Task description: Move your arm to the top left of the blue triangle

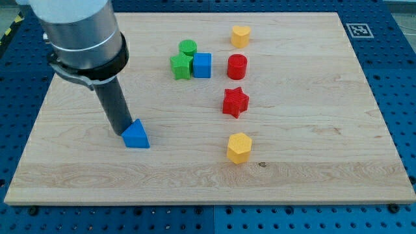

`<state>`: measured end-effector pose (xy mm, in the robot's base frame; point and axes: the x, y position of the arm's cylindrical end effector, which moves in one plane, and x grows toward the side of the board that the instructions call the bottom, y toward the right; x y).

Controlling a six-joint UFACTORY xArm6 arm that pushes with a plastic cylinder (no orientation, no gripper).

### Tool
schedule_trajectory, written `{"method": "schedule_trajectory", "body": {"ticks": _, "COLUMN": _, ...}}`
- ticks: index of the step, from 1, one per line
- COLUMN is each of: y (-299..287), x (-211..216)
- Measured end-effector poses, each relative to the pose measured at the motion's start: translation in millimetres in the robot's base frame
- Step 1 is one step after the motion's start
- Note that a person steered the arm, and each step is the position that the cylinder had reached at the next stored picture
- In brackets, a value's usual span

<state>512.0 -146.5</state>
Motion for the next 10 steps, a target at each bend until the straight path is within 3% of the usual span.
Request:
{"method": "schedule_trajectory", "body": {"ticks": 4, "y": -4.2, "x": 59.6}}
{"method": "schedule_trajectory", "body": {"ticks": 8, "y": -4.2, "x": -19.0}}
{"method": "schedule_trajectory", "body": {"ticks": 10, "y": -4.8, "x": -29.8}}
